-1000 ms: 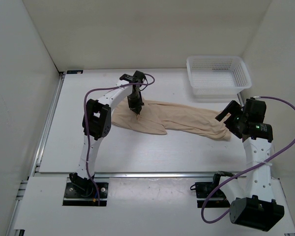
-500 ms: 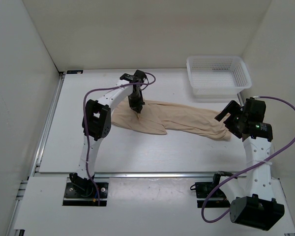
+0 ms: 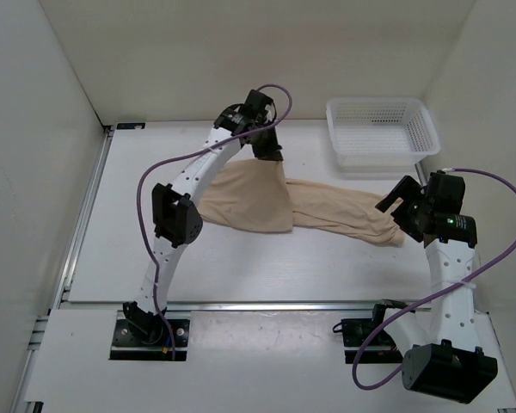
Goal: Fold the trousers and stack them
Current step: Fold the trousers
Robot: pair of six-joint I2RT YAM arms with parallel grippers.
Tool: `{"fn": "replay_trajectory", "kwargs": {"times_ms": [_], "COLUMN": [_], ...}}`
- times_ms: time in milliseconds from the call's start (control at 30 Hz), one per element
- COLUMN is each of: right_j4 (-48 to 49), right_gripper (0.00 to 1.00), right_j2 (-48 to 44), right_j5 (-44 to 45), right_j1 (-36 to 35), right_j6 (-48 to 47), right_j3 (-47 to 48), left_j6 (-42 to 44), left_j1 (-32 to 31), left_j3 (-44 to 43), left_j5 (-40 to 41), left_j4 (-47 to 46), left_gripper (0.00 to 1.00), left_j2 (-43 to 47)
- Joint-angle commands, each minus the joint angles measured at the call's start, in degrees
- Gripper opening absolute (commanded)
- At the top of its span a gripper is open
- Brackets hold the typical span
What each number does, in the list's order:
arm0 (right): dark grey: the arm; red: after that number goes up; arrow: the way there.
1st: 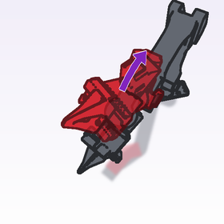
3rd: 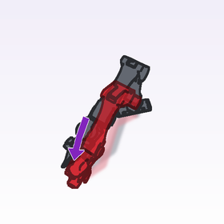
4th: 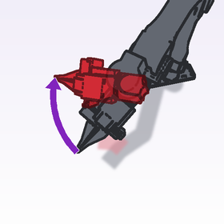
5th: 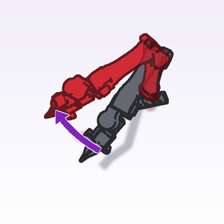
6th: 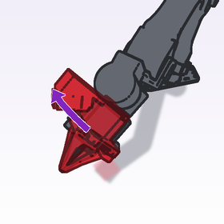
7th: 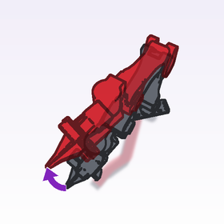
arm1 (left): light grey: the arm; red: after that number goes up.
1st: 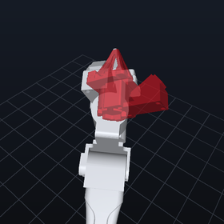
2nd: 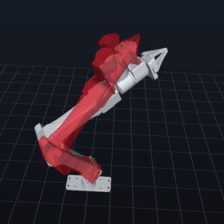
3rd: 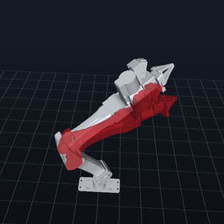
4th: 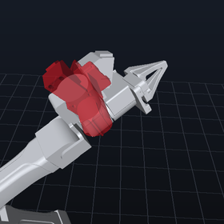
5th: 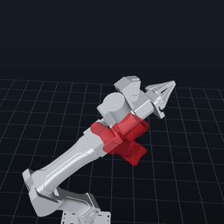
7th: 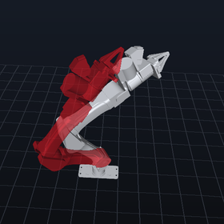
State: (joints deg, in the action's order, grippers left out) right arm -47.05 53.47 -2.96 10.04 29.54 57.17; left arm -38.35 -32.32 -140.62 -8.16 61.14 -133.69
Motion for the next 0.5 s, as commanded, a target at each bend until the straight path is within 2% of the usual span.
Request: {"fn": "replay_trajectory", "kwargs": {"times_ms": [0,33,67,133,167,200,267,467], "right_j4": [0.03,-0.67,-0.68,-1.38,-1.38,-1.38,-1.38,-1.38], "right_gripper": [0.92,0.92,0.92,0.92,0.92,0.92,0.92,0.92], "right_j2": [-0.56,-0.56,-1.17,-1.87,-1.88,-2.49,-2.50,-2.50], "right_j5": [0.50,0.50,0.50,1.02,1.03,1.03,1.03,-0.11], "right_j1": [-0.29,-0.29,-0.29,-0.29,-0.29,-0.29,-0.29,-0.29], "right_j6": [-1.06,-1.06,-1.59,-1.59,-1.59,-1.59,-1.59,-1.59], "right_j3": [-0.13,-0.13,-0.13,-0.13,-0.65,-0.65,-1.18,-2.32], "left_j6": [-3.83,-3.84,-4.45,-4.45,-4.45,-3.85,-3.05,-0.24], "left_j1": [-2.66,-2.66,-3.19,-3.72,-3.72,-3.72,-3.11,0.23], "left_j3": [-5.17,-6.67,-8.17,-9.85,-9.07,-7.84,-3.45,6.12], "left_j5": [-9.93,-11.42,-12.92,-15.04,-15.04,-14.52,-10.48,-4.95], "left_j4": [-5.06,-5.59,-5.60,-5.60,-5.60,-5.60,-5.60,-5.60], "left_gripper": [0.20,0.36,0.61,0.80,0.87,0.98,1.00,1.00], "left_j2": [-6.39,-9.63,-11.05,-12.03,-12.03,-10.56,-6.18,3.42]}}
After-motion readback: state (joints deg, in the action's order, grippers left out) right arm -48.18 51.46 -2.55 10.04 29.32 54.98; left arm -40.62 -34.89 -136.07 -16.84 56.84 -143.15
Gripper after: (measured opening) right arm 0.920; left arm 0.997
